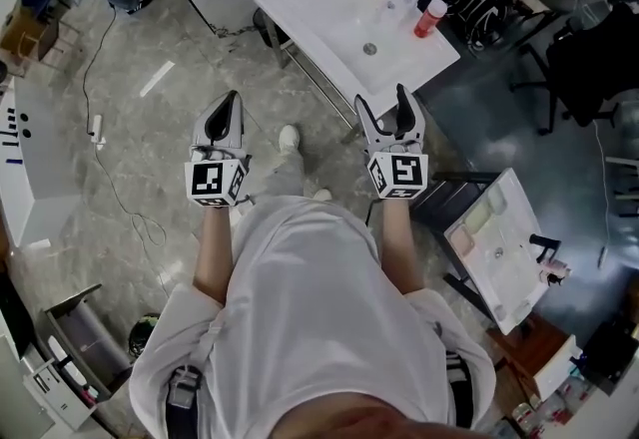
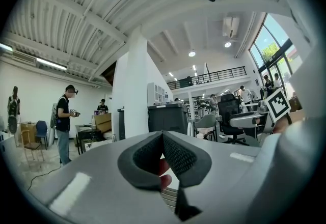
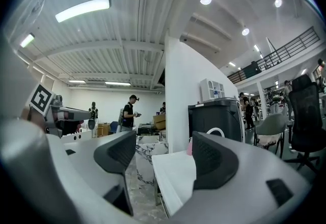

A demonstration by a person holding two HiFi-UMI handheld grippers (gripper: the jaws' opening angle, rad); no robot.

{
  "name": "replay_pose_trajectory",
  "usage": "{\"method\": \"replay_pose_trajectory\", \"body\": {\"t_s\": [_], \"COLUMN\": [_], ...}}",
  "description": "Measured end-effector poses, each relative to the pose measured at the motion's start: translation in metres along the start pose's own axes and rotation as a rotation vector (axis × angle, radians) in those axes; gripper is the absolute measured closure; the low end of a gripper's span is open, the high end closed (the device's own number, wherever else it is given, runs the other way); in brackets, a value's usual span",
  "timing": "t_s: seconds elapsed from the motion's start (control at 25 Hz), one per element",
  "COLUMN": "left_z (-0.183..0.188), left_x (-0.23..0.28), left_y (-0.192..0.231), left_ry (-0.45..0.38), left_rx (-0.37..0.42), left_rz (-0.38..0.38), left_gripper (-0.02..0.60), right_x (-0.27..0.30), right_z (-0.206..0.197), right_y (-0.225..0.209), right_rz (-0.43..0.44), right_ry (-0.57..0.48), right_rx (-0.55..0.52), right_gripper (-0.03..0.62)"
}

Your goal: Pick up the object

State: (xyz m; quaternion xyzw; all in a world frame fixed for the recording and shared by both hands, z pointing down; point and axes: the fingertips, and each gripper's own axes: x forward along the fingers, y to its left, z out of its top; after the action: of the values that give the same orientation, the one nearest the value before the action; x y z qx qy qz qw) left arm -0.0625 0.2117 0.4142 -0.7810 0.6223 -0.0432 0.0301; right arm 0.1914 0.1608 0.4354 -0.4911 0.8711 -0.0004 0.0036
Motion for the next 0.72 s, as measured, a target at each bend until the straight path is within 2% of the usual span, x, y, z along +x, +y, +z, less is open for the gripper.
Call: {"method": "replay_pose_trajectory", "body": {"t_s": [0.2,0.36,0.72], "left_z": [-0.014,-0.019,-0.025], "left_x": [0.049,0.106,0.258], "left_y": [0.006,0.029,0.108], "left_ry": [0.002,-0.01,-0.026], "left_rx": [-0.022,-0.042,-0.084], "left_rz": [-0.037,-0.07,-0.172], "left_gripper": [0.581,0.581,0.581], "right_x": [0.035,0.082,0.246], "right_z": [-0.01,-0.013,-0.011], "right_y": [-0.017,-0.027,-0.047], "right_rz": [-0.018,-0.039,-0.075], "right_ry": [0.018,0.034,0.099], "right_rx": [-0.001,-0.004,-0.029], "right_gripper": [0.232,0.227,0.201]}}
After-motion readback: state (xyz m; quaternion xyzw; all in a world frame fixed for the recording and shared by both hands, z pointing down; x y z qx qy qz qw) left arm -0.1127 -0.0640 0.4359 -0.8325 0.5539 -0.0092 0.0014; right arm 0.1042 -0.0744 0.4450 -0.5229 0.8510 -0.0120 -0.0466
